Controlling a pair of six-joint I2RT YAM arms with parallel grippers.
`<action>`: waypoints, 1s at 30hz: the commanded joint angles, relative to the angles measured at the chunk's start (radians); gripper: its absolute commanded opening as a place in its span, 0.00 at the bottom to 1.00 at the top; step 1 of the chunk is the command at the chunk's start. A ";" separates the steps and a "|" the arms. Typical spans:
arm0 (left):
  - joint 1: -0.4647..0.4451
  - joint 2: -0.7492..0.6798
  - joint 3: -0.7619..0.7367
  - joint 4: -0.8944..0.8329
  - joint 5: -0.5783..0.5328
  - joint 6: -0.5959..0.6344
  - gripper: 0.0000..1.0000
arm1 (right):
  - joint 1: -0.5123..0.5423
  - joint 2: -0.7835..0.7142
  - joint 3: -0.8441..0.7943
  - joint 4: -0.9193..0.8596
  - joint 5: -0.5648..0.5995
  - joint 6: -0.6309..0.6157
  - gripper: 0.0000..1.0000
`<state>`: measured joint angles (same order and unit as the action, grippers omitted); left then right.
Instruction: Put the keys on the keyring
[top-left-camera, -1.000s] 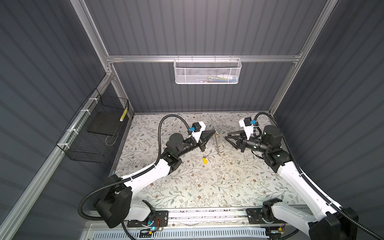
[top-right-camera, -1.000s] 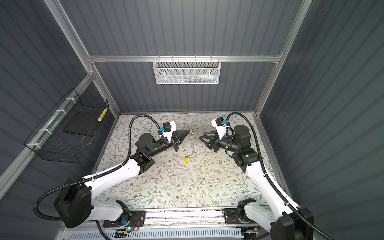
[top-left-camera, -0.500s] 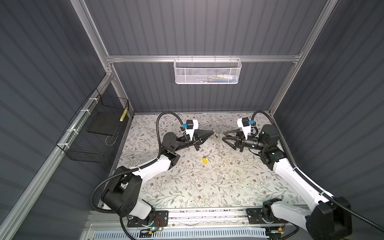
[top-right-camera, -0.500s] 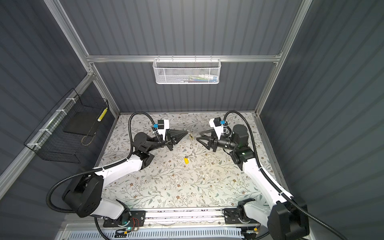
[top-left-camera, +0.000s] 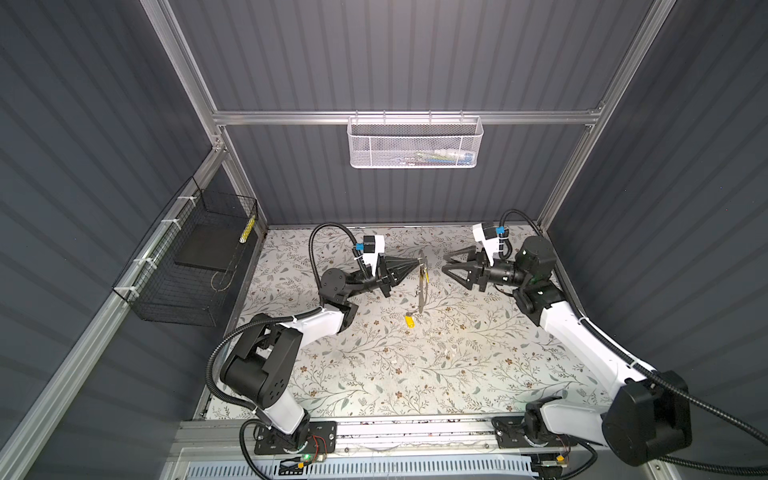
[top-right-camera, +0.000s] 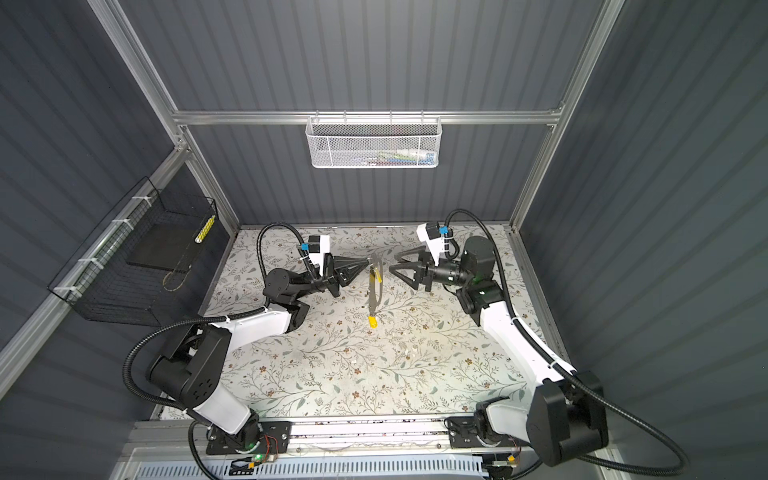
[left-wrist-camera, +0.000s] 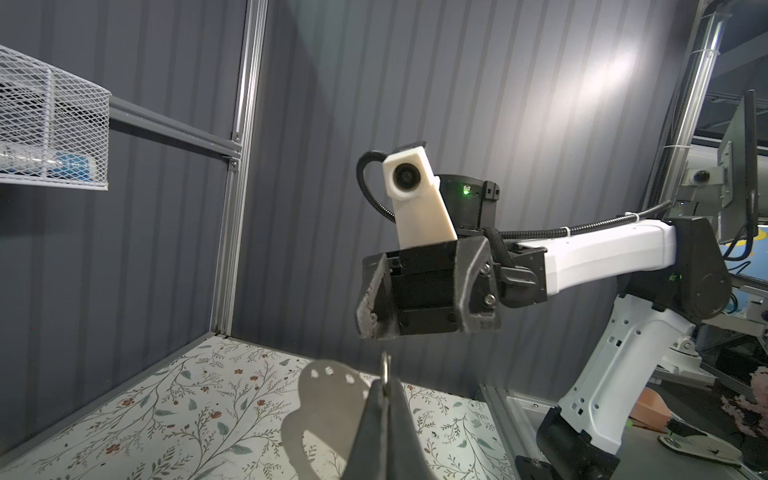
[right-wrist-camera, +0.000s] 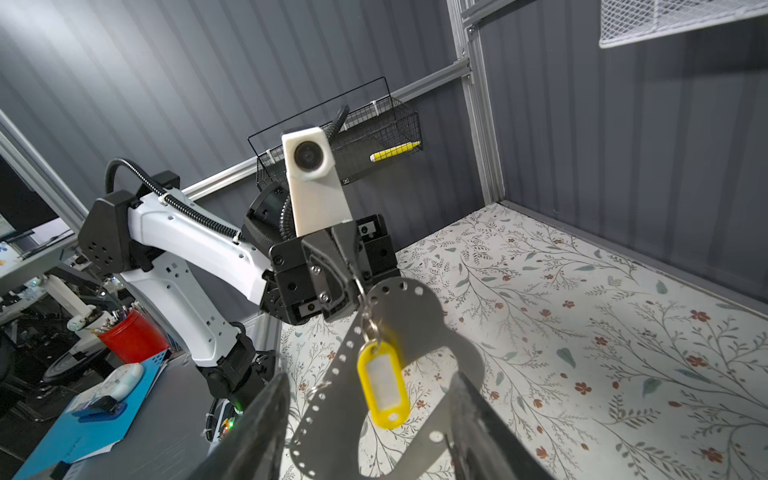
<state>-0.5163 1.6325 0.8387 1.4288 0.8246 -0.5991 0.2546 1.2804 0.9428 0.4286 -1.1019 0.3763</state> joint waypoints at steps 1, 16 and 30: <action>0.000 -0.026 0.026 0.011 -0.002 0.002 0.00 | -0.005 0.022 0.038 0.101 -0.043 0.159 0.58; 0.000 0.038 0.103 0.098 0.038 -0.108 0.00 | -0.003 0.065 0.039 0.137 -0.055 0.157 0.42; -0.002 0.040 0.101 0.097 0.054 -0.108 0.00 | 0.051 0.097 0.086 0.035 -0.013 0.040 0.41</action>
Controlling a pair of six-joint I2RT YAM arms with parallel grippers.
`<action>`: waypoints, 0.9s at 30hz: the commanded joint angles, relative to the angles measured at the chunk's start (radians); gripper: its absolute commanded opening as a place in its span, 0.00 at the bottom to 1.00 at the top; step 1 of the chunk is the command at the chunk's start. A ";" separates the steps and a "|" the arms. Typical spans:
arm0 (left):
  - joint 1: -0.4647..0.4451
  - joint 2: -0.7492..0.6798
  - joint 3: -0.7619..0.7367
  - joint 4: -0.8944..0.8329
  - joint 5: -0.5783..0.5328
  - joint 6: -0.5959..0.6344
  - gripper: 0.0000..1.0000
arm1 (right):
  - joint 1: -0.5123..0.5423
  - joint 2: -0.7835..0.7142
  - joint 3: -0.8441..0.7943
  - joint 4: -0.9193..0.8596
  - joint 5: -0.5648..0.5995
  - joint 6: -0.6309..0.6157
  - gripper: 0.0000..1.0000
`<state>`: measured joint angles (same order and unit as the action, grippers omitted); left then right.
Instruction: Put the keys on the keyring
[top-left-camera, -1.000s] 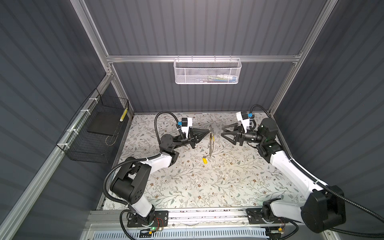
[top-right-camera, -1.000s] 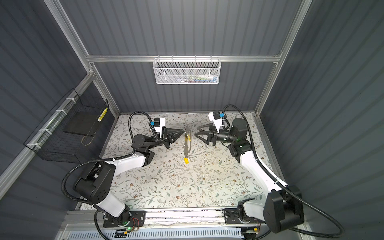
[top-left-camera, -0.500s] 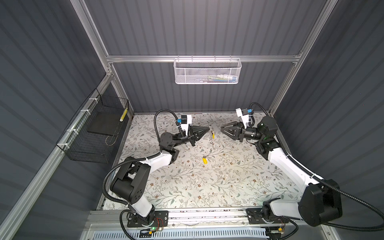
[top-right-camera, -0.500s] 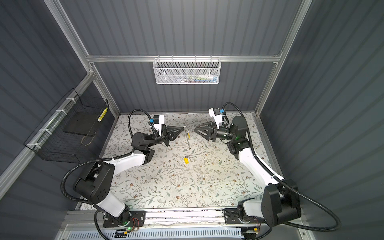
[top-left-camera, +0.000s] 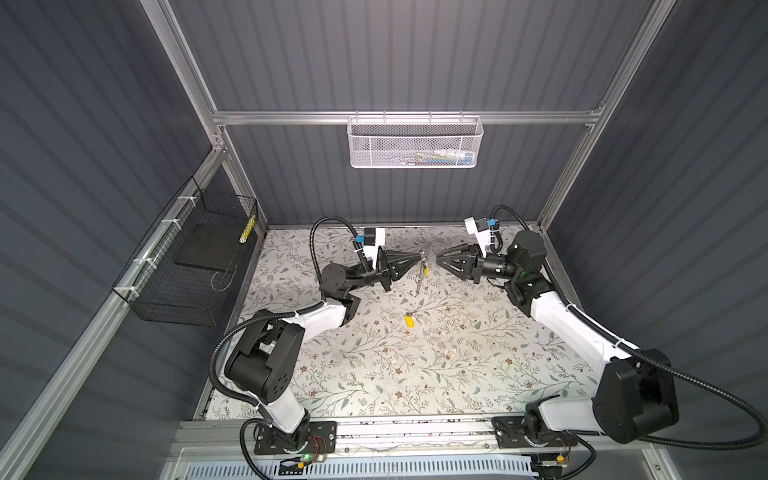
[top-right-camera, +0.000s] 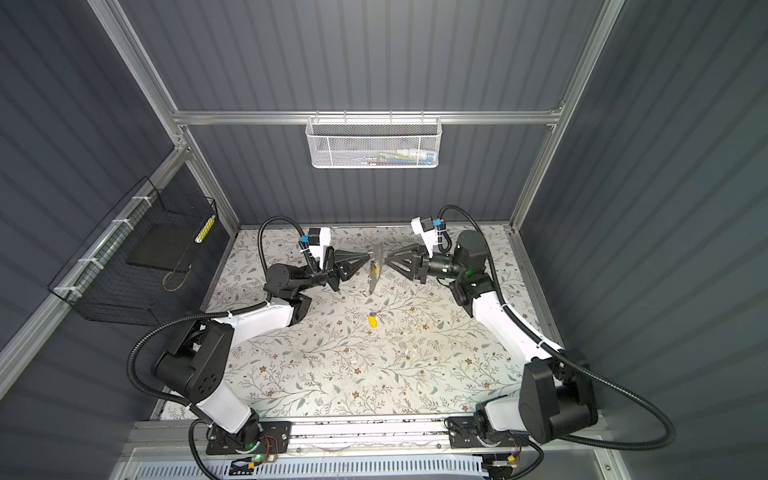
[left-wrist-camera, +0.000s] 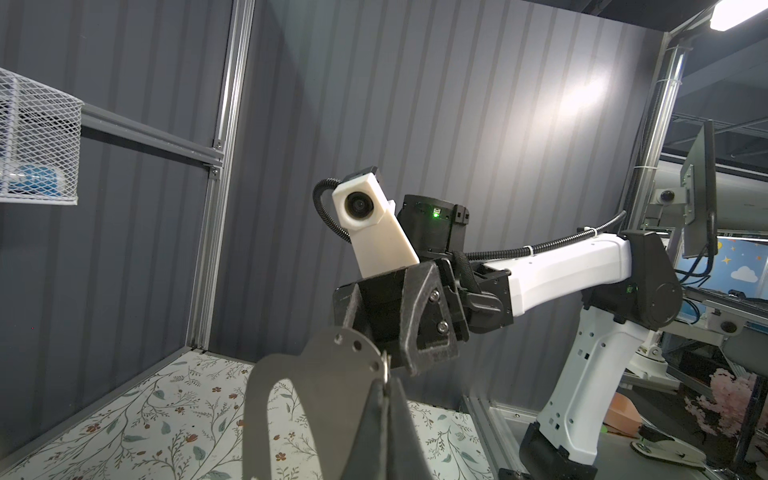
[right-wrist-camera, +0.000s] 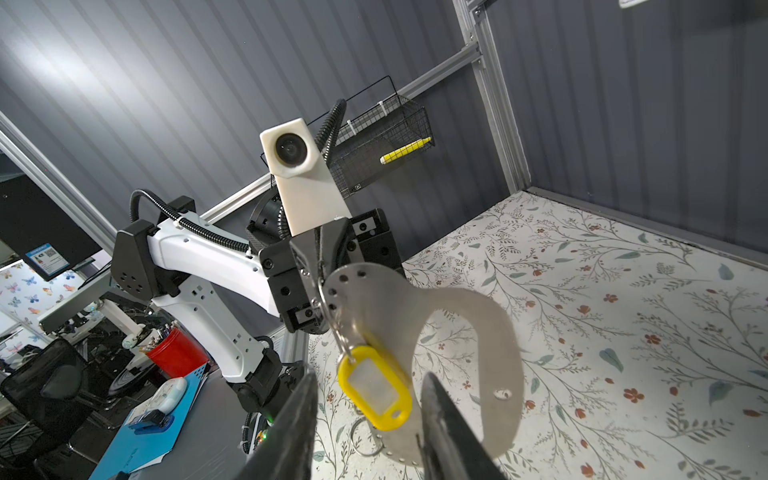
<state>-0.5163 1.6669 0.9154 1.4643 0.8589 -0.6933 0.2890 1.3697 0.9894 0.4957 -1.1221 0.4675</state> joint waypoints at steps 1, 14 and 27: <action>-0.002 0.004 0.024 0.063 0.019 -0.014 0.00 | 0.022 0.008 0.044 -0.045 0.010 -0.065 0.40; -0.003 -0.006 0.023 0.062 0.027 -0.012 0.00 | 0.044 0.031 0.080 -0.082 0.015 -0.093 0.30; -0.005 0.002 0.025 0.062 0.023 -0.015 0.00 | 0.060 0.043 0.095 -0.070 -0.010 -0.096 0.22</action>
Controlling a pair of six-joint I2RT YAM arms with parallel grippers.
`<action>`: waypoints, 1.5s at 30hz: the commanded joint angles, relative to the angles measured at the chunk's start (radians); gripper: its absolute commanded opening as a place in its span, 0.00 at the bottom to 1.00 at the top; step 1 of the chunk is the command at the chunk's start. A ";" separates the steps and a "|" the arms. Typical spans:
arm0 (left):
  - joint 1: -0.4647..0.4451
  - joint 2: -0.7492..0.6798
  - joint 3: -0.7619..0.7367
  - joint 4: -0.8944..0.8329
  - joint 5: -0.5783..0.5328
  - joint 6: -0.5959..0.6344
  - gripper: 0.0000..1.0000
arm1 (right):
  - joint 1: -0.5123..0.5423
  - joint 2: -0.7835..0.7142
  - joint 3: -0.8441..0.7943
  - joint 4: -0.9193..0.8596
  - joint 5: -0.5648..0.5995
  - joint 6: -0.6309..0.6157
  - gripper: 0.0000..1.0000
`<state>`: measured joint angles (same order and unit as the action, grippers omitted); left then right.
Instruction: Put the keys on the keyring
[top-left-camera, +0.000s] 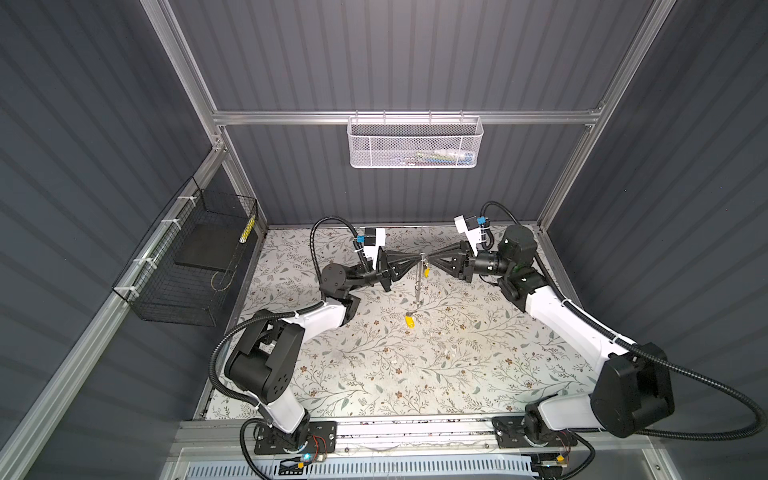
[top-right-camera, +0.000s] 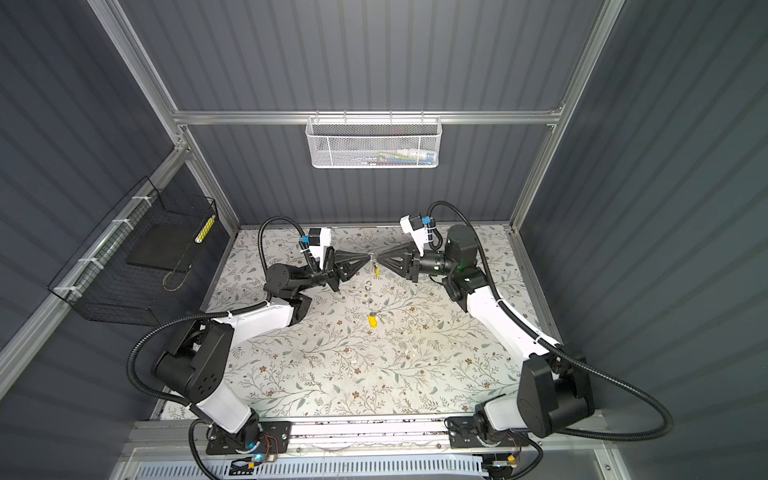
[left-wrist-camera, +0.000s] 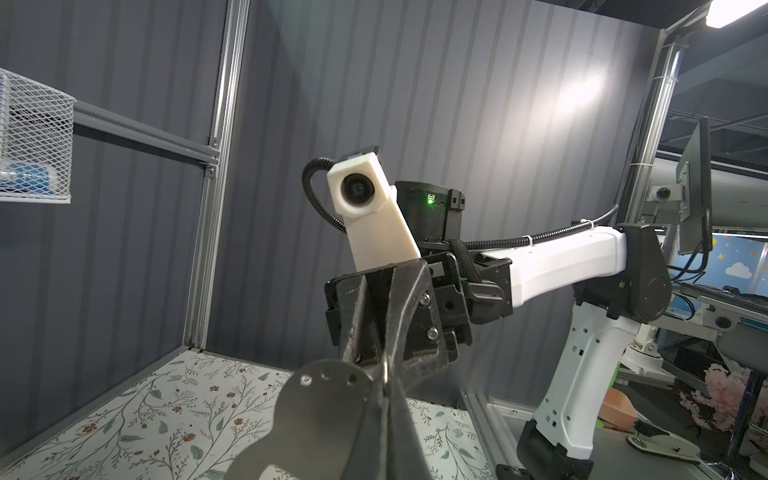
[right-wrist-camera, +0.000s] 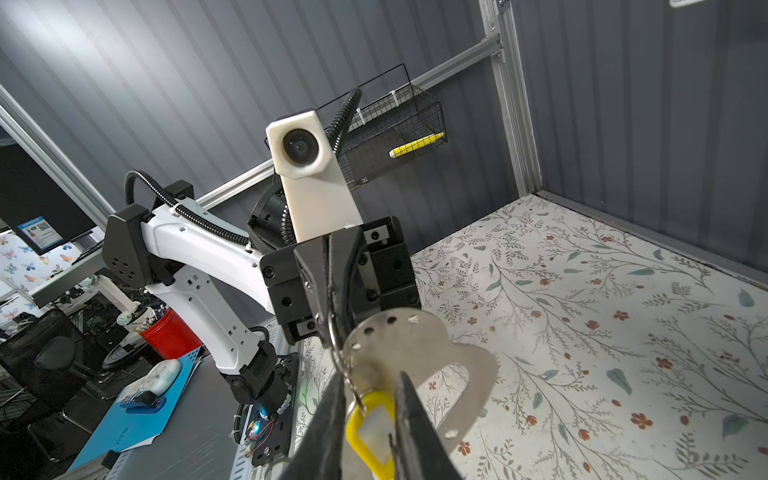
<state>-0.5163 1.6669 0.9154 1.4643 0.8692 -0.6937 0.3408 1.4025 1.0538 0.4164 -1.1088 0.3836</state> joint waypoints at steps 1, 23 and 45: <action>-0.005 0.002 0.025 0.062 0.012 -0.014 0.00 | 0.009 0.011 0.032 0.007 -0.025 -0.014 0.21; -0.004 -0.037 -0.041 0.062 -0.081 0.048 0.00 | 0.030 -0.017 0.017 -0.044 -0.029 -0.054 0.00; -0.053 -0.063 -0.094 0.063 -0.142 0.103 0.00 | 0.052 0.020 0.024 -0.079 -0.036 -0.082 0.00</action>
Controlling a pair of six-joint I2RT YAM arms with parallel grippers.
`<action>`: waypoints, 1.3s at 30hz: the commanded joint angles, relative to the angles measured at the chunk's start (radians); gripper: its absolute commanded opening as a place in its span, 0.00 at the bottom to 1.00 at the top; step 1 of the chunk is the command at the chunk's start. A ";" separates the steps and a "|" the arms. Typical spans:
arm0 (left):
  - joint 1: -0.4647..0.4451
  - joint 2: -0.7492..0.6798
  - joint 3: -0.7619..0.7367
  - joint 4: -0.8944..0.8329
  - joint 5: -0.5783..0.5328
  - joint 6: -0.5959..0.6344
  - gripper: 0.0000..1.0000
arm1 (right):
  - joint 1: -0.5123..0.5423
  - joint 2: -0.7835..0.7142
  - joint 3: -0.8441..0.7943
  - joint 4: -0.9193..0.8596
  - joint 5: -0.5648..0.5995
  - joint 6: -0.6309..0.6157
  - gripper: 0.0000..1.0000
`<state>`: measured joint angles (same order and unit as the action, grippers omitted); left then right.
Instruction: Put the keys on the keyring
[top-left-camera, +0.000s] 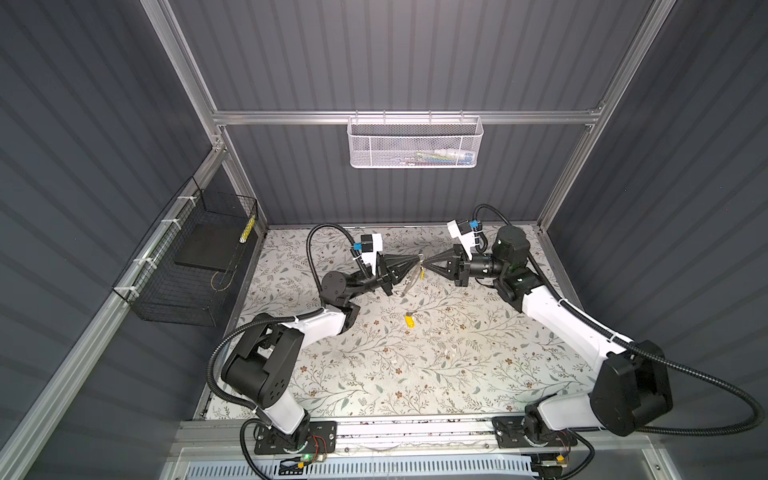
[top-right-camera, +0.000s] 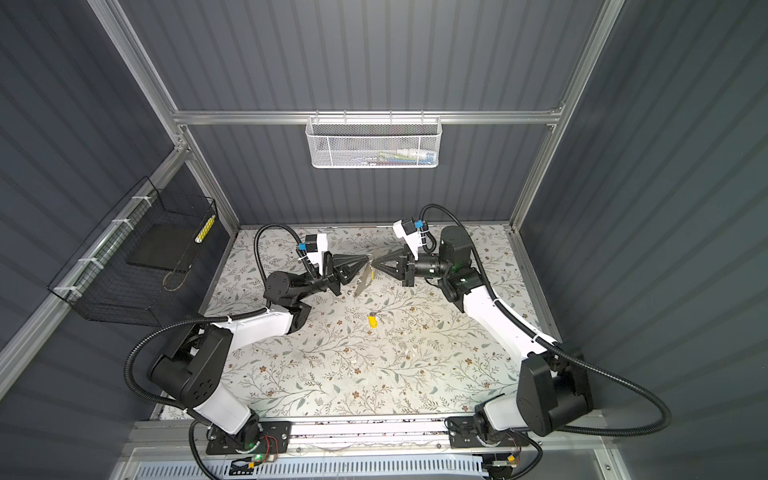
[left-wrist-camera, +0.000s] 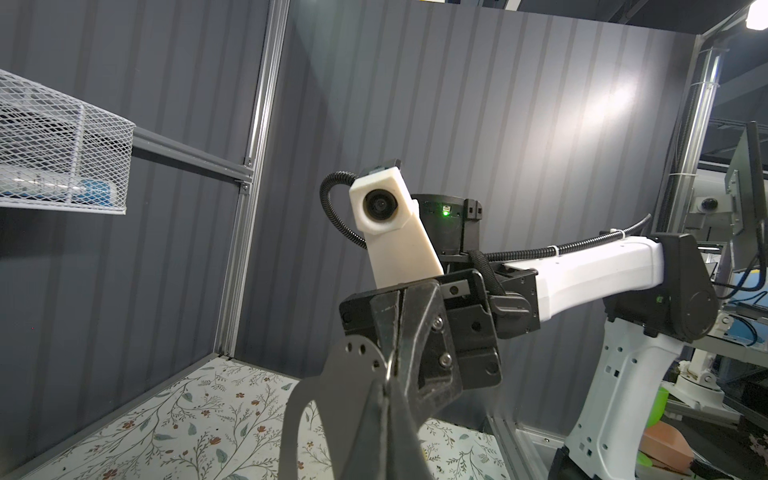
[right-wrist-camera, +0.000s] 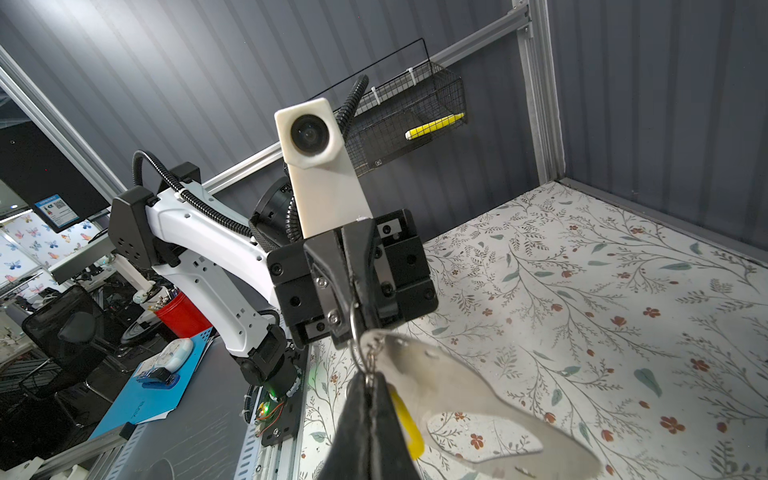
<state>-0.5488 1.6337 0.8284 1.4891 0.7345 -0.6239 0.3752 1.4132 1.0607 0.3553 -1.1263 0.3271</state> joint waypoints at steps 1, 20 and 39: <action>-0.022 -0.032 -0.007 0.038 -0.009 0.034 0.00 | 0.017 0.011 0.019 -0.022 -0.017 -0.028 0.00; -0.030 -0.075 -0.073 0.038 -0.134 0.080 0.00 | 0.007 -0.094 0.027 -0.174 0.135 -0.190 0.31; -0.043 -0.054 -0.045 0.037 -0.093 0.062 0.00 | 0.002 -0.055 0.040 -0.074 0.095 -0.164 0.37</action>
<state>-0.5842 1.5856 0.7555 1.4860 0.6281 -0.5686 0.3740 1.3499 1.0718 0.2398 -1.0100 0.1532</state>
